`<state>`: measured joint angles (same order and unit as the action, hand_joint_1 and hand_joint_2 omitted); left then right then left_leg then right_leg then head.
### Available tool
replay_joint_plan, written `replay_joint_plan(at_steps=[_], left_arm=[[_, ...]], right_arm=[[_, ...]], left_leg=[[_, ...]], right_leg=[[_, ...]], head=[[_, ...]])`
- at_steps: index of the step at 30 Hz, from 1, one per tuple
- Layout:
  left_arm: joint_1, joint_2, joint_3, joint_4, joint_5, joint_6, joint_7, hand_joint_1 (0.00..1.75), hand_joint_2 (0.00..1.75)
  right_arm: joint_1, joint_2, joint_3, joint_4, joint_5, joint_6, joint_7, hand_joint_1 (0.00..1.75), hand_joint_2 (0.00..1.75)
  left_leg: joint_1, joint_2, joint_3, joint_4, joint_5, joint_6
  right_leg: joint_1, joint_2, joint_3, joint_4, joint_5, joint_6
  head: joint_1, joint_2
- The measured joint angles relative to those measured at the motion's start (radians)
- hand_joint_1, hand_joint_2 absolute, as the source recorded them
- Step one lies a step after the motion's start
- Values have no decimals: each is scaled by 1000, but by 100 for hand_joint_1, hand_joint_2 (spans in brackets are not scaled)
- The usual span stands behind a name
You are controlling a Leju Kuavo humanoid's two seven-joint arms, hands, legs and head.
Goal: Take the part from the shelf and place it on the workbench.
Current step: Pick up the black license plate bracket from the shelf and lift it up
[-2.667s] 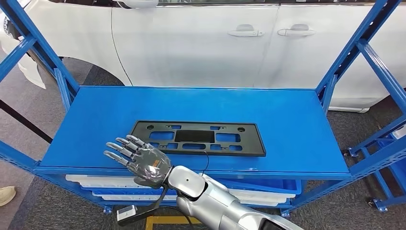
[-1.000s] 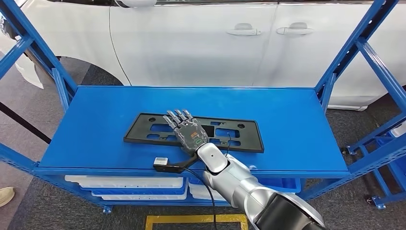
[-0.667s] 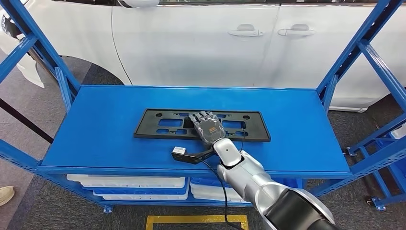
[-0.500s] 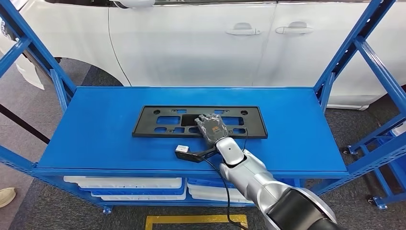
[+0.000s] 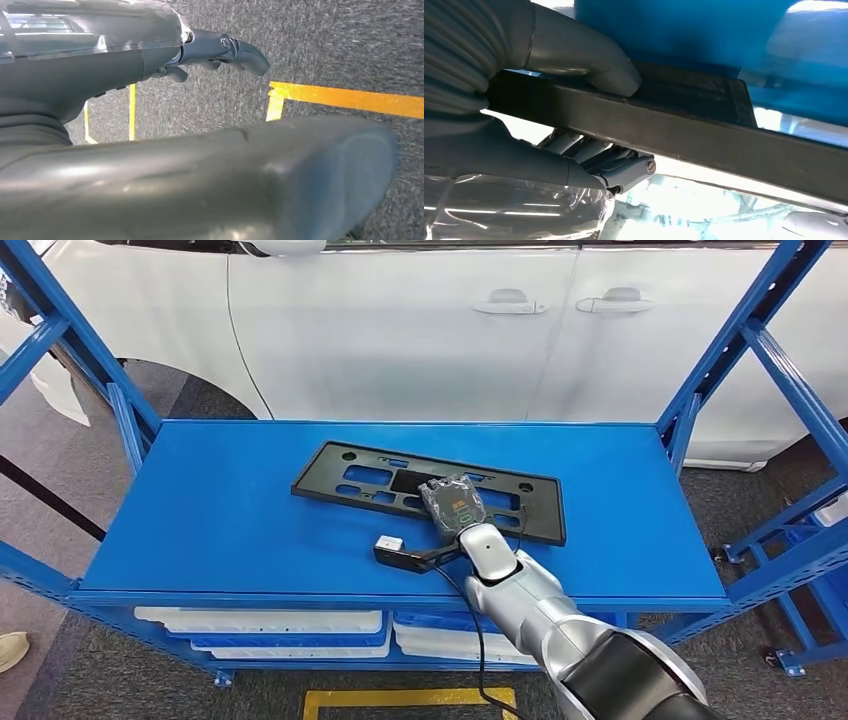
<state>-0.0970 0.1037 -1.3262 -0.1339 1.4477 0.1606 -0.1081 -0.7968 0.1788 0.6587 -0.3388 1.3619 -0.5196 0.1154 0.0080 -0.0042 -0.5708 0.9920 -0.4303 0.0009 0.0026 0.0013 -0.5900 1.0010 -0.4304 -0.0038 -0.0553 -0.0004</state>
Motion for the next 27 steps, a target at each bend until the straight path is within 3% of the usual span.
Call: replay_joint_plan(at_steps=[2,3,5,6,7,8,10,12,15,17,19,21,22,23,24,26,27], left_arm=[[-2,0,-3,0,0,0,-3,0,0],[-3,0,-5,0,0,0,-6,0,0],[-4,0,-11,0,0,0,-20,0,87],[-4,0,-14,0,0,1,-32,0,131],[-4,0,-18,0,0,1,-47,0,175],[-4,0,-22,0,-1,1,-62,0,175],[-6,0,-29,0,-1,0,-83,0,175],[-7,0,-33,0,-1,0,-87,0,175],[-8,0,-39,0,-1,3,-83,0,175],[-8,1,-41,0,0,1,-84,0,175],[-8,2,-44,0,0,-7,-94,0,175],[-8,3,-48,0,0,-27,-110,0,175],[-8,3,-50,0,0,-40,-119,0,175],[-8,3,-52,0,0,-52,-126,0,175],[-8,3,-52,0,0,-63,-133,0,175],[-9,3,-53,0,0,-78,-141,0,175],[-8,3,-53,0,0,-81,-143,0,175]], right_arm=[[0,-2,-6,1,2,0,-1,175,175],[1,-4,-10,1,3,0,-2,175,175],[3,-7,-20,3,9,-2,-4,175,175],[5,-9,-25,4,13,-3,-5,175,175],[6,-11,-30,4,16,-4,-6,175,175],[6,-12,-36,4,19,-6,-8,175,175],[6,-14,-50,4,27,-9,-14,175,175],[6,-15,-65,4,39,-15,-22,175,175],[6,-14,-89,2,58,-28,-38,175,175],[5,-12,-107,-5,49,-49,-66,175,175],[8,-4,-135,-24,-27,-81,-169,175,175],[23,6,-188,-76,-222,-80,-394,175,175],[38,9,-223,-128,-366,-51,-530,175,175],[58,11,-258,-199,-518,1,-645,175,175],[86,11,-287,-290,-676,74,-726,175,175],[161,0,-319,-524,-981,248,-791,175,175],[202,-7,-326,-648,-1104,321,-795,175,175]], left_leg=[[4,2,1,-6,6,13],[5,3,0,-7,8,17],[3,2,-4,-6,9,21],[2,2,-5,-6,9,22],[2,1,-5,-5,8,22],[2,0,-4,-4,8,21],[1,-3,0,-3,5,18],[-2,-4,0,0,3,10],[-1,-4,-2,-1,2,-6],[1,-3,-14,30,-22,-17],[5,-2,-61,139,-83,-28],[9,-2,-118,264,-133,-37],[11,-2,-129,287,-133,-40],[12,-1,-118,266,-113,-42],[15,-1,-88,208,-80,-43],[17,-3,-17,65,-23,-41],[16,-5,3,22,-11,-35]], right_leg=[[-1,0,-19,44,-31,10],[-3,0,-45,100,-63,13],[-5,0,-114,241,-127,17],[-6,0,-138,290,-140,19],[-7,0,-143,300,-133,19],[-7,0,-127,266,-107,17],[-5,0,-53,118,-39,8],[-1,-1,-2,12,-4,-1],[1,-1,5,-8,2,-12],[-4,-1,10,-19,9,-23],[-6,-1,12,-25,12,-28],[-6,0,13,-24,12,-29],[-6,1,14,-23,11,-28],[-6,1,17,-23,10,-26],[-7,0,21,-21,7,-23],[-7,-2,23,-14,1,-13],[-5,-3,20,-11,-2,-7]], head=[[0,0],[0,0],[0,0],[0,0],[0,0],[0,0],[0,0],[0,0],[0,0],[0,0],[0,0],[0,0],[0,0],[0,0],[0,0],[0,0],[0,0]])
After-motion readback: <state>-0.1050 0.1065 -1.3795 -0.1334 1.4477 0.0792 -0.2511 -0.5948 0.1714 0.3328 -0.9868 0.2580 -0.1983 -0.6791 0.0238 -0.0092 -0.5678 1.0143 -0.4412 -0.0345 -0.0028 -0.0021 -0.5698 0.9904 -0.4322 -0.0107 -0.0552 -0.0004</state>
